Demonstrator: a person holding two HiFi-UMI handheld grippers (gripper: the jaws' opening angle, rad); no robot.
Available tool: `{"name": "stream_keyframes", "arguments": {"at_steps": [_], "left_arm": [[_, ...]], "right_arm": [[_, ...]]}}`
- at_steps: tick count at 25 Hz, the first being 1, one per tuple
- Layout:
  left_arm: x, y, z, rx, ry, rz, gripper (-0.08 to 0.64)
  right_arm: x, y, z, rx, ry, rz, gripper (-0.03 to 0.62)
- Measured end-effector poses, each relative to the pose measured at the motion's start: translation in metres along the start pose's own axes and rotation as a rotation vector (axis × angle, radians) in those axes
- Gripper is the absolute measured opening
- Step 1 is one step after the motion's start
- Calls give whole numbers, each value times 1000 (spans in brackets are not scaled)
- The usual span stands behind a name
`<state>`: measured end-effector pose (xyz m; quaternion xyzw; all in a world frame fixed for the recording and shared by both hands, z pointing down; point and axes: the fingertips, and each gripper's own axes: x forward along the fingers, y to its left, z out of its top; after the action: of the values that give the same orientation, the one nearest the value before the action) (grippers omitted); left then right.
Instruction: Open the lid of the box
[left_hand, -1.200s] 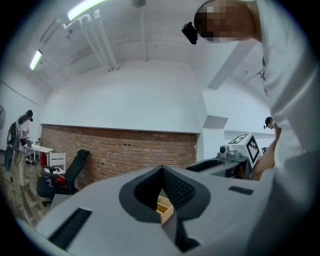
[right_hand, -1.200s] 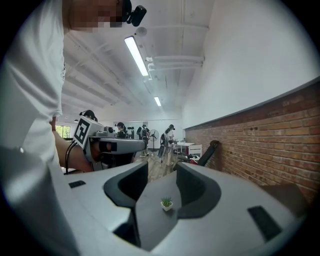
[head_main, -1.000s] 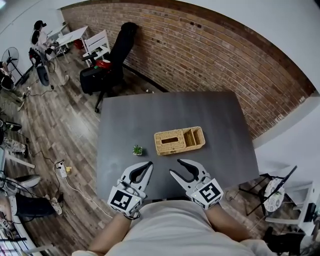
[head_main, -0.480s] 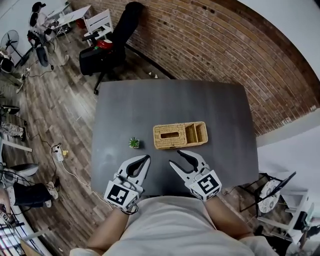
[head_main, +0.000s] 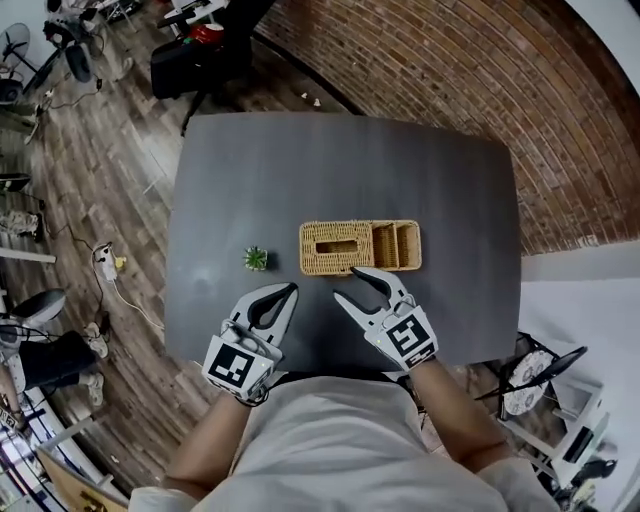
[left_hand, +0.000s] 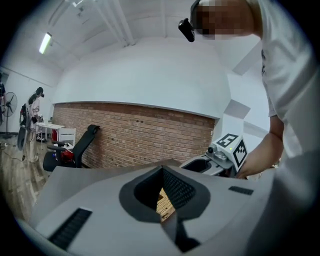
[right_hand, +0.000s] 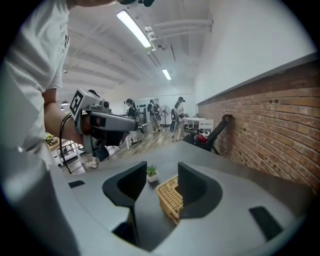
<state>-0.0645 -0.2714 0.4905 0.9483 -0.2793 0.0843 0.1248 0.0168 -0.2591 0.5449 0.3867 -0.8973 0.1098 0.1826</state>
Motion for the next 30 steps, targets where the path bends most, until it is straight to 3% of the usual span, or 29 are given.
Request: {"name": "stream_keyframes", "arguments": {"at_steps": [11,17,24,30], "left_arm": [[39,16,-42,-16,68,-14,12],[48,26,-75,-29,128,-6,12],[56,37,-92,-70,151,8,12],[59,41,-99,-81,154,11,12]], "right_arm": [[51,-24,-66,-105,197,137,242],[69,-25,-101,-215,315,189,261],[89,-21,-134,-350,425,237,268],[98,-24,-150,-397,465,223,272]]}}
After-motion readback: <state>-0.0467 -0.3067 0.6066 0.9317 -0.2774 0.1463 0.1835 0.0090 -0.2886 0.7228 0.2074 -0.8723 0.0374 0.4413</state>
